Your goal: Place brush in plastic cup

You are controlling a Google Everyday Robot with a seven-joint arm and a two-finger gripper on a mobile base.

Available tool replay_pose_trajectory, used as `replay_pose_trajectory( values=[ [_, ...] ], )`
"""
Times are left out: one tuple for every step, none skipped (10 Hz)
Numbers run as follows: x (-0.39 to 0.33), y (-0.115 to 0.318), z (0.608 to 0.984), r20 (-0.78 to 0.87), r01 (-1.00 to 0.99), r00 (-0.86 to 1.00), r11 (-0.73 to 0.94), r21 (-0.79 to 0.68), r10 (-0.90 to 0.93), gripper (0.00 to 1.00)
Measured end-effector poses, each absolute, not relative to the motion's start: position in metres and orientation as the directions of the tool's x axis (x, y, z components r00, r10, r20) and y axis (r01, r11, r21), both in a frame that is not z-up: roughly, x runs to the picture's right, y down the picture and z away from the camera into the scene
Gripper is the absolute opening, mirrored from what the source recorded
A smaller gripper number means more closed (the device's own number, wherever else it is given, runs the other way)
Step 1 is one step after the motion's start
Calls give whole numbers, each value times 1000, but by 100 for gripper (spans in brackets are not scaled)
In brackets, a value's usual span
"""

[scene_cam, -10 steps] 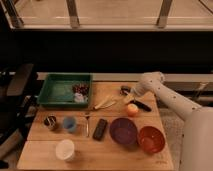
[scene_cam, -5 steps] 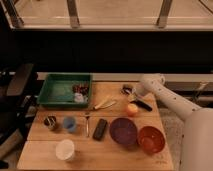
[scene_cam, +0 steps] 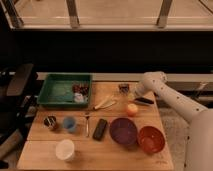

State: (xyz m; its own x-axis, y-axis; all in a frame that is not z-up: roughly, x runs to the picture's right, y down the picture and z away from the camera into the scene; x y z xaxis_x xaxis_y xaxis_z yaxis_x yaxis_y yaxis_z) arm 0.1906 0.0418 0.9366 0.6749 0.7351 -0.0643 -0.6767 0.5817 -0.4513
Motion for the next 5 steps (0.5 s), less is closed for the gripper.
replay_pose_trajectory(
  values=[
    [176,30,919,-8,-607,727,637,-475,687,0],
    [158,26,906,46,-531,773,685,-499,632,0],
    [140,26,894,95,-456,809,722,-521,580,0],
    [123,31,882,143,-379,839,751,-541,525,0],
    [108,39,868,186,-306,859,770,-559,477,0]
  ],
)
